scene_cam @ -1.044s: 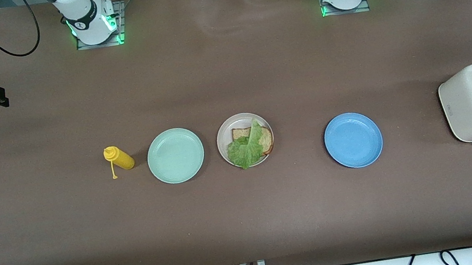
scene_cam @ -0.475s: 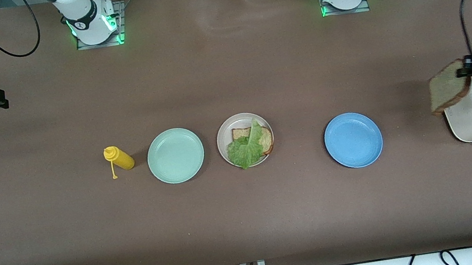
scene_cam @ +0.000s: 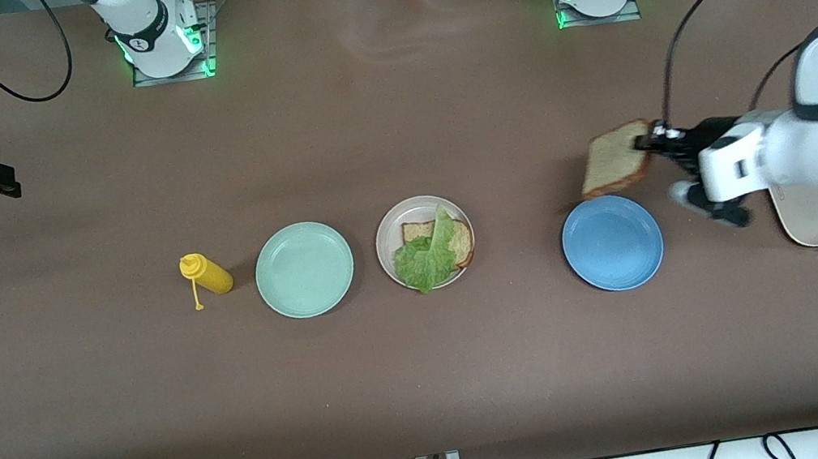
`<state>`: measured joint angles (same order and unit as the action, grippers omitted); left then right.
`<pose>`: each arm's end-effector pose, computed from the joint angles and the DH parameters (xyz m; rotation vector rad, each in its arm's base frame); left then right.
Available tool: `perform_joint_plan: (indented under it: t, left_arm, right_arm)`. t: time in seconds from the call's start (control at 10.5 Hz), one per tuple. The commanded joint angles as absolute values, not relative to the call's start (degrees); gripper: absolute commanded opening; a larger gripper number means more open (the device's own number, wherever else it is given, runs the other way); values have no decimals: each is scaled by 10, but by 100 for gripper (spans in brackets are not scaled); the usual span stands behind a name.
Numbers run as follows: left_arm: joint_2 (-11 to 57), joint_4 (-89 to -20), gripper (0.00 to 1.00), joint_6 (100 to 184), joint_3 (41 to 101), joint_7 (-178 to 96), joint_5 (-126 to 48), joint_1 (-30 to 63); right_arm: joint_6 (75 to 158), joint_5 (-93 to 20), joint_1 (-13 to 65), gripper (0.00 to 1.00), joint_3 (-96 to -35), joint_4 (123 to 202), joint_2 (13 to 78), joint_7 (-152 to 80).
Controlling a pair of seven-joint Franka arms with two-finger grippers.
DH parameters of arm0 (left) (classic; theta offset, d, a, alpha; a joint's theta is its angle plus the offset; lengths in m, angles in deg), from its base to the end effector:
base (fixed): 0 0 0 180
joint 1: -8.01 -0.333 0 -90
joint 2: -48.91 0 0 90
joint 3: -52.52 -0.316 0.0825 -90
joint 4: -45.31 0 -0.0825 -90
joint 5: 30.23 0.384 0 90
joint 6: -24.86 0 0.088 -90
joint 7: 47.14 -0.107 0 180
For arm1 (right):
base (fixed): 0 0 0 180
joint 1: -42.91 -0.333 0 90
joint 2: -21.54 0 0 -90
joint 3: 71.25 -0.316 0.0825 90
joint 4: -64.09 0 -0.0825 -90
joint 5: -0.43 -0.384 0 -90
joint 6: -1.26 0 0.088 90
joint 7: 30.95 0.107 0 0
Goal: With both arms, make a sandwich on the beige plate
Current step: 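Carry the bread slice over the beige plate with the left gripper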
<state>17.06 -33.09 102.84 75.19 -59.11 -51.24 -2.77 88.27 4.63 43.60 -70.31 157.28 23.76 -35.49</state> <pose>0.6318 -0.1281 0.4031 2.4270 -0.4884 -0.6639 0.5557 -0.0238 0.5731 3.0659 0.0802 -0.2310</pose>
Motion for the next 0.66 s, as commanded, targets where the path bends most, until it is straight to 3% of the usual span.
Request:
perform_joint_plan:
  t: [0.0, 0.57]
  left_arm:
    - [117, -308, 0, 1078, 750, -566, -596, 15]
    - [22, -311, 0, 1271, 750, -579, -767, 90]
  right_arm:
    - [879, 47, 442, 100, -706, 1568, 239, -353]
    - [883, 50, 442, 100, -705, 1567, 246, -359]
